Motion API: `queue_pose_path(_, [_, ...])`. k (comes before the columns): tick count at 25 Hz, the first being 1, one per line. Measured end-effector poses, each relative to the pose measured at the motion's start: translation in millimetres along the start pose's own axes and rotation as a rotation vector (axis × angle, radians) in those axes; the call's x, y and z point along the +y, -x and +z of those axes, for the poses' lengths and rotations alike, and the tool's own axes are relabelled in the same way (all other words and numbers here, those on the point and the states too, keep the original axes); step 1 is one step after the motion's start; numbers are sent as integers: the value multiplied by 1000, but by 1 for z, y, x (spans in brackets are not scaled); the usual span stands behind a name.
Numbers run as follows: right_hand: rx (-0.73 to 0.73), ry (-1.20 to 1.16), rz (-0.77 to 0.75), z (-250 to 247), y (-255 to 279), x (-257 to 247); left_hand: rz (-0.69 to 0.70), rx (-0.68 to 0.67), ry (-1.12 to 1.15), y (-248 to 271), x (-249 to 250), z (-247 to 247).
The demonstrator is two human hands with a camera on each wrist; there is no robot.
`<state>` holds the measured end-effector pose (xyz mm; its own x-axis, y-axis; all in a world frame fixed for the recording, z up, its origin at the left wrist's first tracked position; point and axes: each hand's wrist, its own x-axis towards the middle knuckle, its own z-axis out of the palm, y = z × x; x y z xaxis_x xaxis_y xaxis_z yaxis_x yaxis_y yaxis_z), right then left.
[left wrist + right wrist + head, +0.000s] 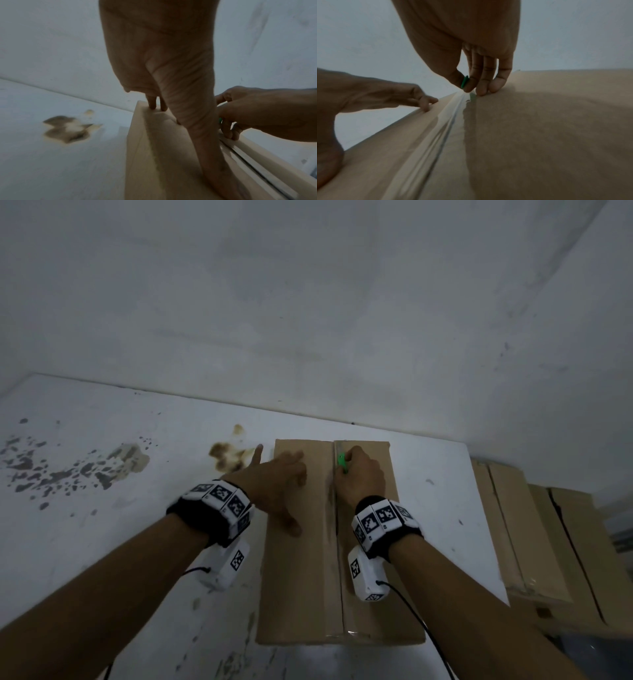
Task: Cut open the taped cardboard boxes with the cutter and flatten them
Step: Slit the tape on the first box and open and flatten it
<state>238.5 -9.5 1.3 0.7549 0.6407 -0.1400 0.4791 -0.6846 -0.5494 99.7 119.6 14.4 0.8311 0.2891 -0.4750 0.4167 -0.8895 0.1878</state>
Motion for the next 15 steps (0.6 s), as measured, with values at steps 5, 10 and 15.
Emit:
queue_pose_path(5, [-59,63,-67,-2,-6,-11,-35,-5,-199,-19,5,-10])
queue_pose_path(10, [-91,90,-113,-4,-4,-16,-26,2,-208,-25,6,-7])
queue_pose_path(15, [-169,130,-128,-3,-9,-16,-23,12,-198,-26,2,-2])
